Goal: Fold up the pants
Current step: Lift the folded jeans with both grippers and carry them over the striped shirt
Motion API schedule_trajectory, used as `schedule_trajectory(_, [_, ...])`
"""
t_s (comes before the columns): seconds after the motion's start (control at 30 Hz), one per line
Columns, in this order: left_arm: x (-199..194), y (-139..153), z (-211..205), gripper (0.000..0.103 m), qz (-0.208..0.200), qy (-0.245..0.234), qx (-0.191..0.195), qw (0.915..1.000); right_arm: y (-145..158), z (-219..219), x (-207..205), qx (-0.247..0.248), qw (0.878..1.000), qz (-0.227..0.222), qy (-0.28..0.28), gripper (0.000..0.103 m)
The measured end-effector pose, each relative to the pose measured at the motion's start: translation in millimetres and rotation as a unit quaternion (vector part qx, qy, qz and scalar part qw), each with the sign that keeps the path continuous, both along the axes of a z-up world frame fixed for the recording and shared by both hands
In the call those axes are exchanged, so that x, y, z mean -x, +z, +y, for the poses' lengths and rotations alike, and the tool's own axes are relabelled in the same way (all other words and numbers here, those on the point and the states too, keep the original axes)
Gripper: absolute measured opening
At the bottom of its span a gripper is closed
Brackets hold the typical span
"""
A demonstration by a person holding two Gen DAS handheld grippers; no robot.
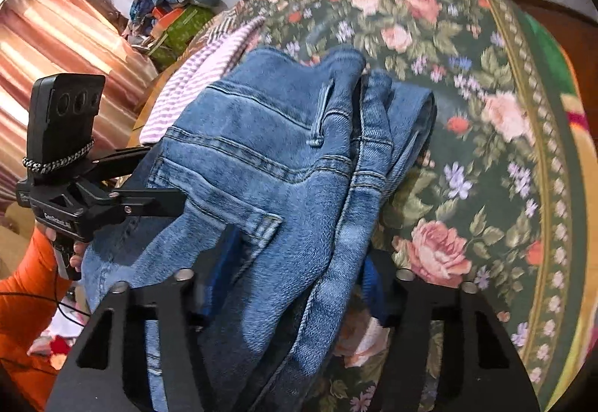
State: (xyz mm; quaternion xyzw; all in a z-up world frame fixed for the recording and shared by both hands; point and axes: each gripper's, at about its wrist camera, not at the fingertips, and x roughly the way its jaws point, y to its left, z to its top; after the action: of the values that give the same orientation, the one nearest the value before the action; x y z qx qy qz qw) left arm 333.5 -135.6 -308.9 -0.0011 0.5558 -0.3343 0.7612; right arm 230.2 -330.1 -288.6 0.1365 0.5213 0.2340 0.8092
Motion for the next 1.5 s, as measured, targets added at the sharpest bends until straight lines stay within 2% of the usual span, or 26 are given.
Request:
schedule_trajectory(0.13, [11.8, 15.6, -2.7, 0.068, -0.029, -0.003, -0.010, 0.9995, 11.7, 6.6, 5.2, 0.022, 0.999, -0.024, 0.007, 0.042])
schedule_trajectory(0.37, [32.2, 56.8, 9.8, 0.064, -0.088, 0.013, -0.005, 0.9960, 39.6, 15.4, 14.8, 0.024, 0.998, -0.058, 0.007, 0.034])
schedule_trajectory(0.63, [44.8, 105.3, 57.2, 0.062, -0.143, 0.069, 0.016, 0.9872, 83.0, 48.9, 21.7, 0.025, 0.992, -0.121, 0.033, 0.029])
schedule_trajectory(0.87, [49.0, 140.5, 108.1, 0.062, -0.190, 0.113, 0.008, 0.9753, 113.0, 96.1, 3.1, 0.022, 0.983, -0.173, 0.064, 0.029])
schedule_trajectory(1.0, [34.1, 156.1, 144.0, 0.062, -0.207, 0.137, 0.004, 0.9688, 123.6, 121.8, -15.8, 0.020, 0.977, -0.194, 0.083, 0.029])
schedule_trajectory(1.23, [-10.1, 166.1, 194.6, 0.062, -0.226, 0.165, -0.001, 0.9601, 135.7, 171.3, -61.6, 0.017, 0.970, -0.220, 0.107, 0.029])
schedule_trajectory(1.33, [-36.7, 163.1, 216.7, 0.062, -0.228, 0.172, 0.004, 0.9583, 135.1, 190.3, -88.3, 0.018, 0.967, -0.227, 0.111, 0.029])
schedule_trajectory(1.5, [-82.7, 139.7, 239.7, 0.062, -0.221, 0.178, 0.004, 0.9589, 124.4, 211.3, -131.0, 0.018, 0.971, -0.214, 0.108, 0.029])
